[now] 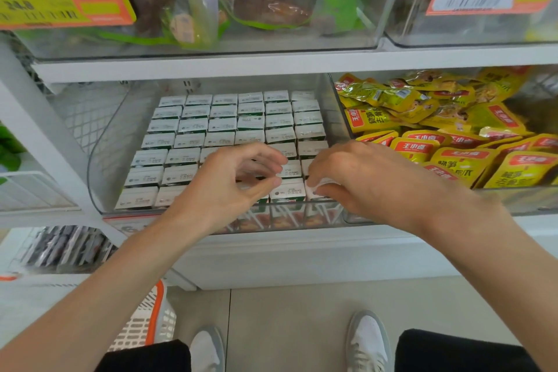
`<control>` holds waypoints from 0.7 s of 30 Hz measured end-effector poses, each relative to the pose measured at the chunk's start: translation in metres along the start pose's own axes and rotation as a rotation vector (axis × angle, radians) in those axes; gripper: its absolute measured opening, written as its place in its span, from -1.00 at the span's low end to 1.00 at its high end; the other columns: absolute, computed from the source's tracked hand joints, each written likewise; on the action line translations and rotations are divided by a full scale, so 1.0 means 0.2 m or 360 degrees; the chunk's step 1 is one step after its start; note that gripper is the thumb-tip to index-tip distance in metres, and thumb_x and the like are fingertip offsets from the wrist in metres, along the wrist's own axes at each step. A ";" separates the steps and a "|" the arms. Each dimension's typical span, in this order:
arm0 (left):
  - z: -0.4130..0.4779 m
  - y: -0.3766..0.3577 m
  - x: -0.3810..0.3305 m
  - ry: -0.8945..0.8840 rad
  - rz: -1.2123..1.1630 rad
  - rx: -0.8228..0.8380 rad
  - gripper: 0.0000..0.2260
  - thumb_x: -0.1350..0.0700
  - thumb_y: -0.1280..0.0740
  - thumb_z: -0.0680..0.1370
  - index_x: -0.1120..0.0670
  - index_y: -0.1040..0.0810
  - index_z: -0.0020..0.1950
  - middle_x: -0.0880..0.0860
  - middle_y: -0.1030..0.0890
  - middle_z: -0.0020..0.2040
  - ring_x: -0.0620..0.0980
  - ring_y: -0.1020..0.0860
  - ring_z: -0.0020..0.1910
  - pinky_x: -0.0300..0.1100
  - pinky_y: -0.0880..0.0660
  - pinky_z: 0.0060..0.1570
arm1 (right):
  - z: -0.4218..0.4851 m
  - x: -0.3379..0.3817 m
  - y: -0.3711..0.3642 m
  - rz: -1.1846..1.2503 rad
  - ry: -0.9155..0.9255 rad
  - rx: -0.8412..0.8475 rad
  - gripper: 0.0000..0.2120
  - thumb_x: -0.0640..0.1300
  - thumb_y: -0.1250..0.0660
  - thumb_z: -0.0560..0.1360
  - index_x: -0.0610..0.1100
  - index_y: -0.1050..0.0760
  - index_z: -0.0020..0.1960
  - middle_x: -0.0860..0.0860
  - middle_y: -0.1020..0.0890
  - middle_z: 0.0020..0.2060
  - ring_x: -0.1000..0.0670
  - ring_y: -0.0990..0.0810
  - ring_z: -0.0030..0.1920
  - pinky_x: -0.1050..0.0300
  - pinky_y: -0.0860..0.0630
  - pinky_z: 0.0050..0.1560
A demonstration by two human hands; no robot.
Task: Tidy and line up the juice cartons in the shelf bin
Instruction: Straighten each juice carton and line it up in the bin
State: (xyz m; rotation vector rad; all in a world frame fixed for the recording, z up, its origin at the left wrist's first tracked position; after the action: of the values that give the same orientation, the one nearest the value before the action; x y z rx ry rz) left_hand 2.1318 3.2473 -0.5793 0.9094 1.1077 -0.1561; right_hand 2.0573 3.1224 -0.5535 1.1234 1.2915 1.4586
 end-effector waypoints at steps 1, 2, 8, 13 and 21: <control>0.02 -0.01 0.00 -0.0023 0.0086 -0.0016 -0.76 0.13 -0.53 0.55 -0.12 -0.68 0.16 -0.20 -0.71 0.05 -0.25 -0.66 0.09 -0.30 -0.58 0.13 | 0.00 0.00 0.01 0.0037 -0.0011 -0.0015 -0.82 -0.10 -0.39 0.64 0.06 -0.66 0.21 0.09 -0.69 0.15 -0.05 -0.64 0.16 -0.06 -0.59 0.11; 0.04 -0.03 -0.01 -0.0051 0.0182 -0.0027 -0.75 0.11 -0.52 0.55 -0.13 -0.67 0.20 -0.22 -0.69 0.06 -0.26 -0.64 0.10 -0.26 -0.56 0.14 | 0.00 0.00 0.02 0.0068 -0.0025 -0.0048 -0.85 -0.10 -0.38 0.64 0.02 -0.67 0.17 0.07 -0.70 0.11 -0.07 -0.65 0.09 -0.08 -0.59 0.06; 0.15 -0.06 0.04 -0.0009 0.0295 -0.0076 -0.71 0.06 -0.49 0.58 -0.16 -0.64 0.28 -0.19 -0.68 0.11 -0.23 -0.61 0.06 -0.25 -0.50 0.02 | 0.07 0.00 0.06 -0.0153 -0.0106 -0.0158 -0.69 -0.29 -0.33 0.60 -0.02 -0.61 0.27 -0.01 -0.66 0.12 -0.19 -0.66 0.08 -0.13 -0.60 0.00; 0.12 -0.03 0.05 -0.0014 0.0234 -0.0097 -0.74 0.14 -0.48 0.58 -0.11 -0.66 0.24 -0.22 -0.68 0.07 -0.27 -0.62 0.07 -0.25 -0.56 0.08 | 0.20 -0.06 -0.02 -0.0303 -0.0169 0.0085 -0.76 -0.21 -0.33 0.63 -0.05 -0.57 0.28 -0.08 -0.65 0.17 -0.20 -0.63 0.17 -0.05 -0.58 0.09; -0.02 0.09 0.09 -0.0048 0.0433 -0.0005 -0.73 0.08 -0.51 0.55 -0.20 -0.66 0.20 -0.29 -0.65 0.07 -0.36 -0.55 0.10 -0.39 -0.43 0.10 | 0.27 -0.14 -0.08 -0.0077 -0.0291 0.0417 -0.60 -0.04 -0.51 0.56 -0.04 -0.56 0.37 -0.09 -0.62 0.23 -0.17 -0.59 0.24 -0.02 -0.55 0.19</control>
State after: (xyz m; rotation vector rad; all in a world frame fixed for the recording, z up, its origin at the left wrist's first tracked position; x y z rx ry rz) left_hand 2.1468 3.2658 -0.5844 1.0420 0.9461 0.0556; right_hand 2.1164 3.1083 -0.5680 1.3530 1.3962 1.1444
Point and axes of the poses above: each hand's wrist, its own z-axis towards the middle knuckle, its own y-axis out of the back of the hand, x = y × z, the point moved 10 cm from there along z, towards the middle knuckle
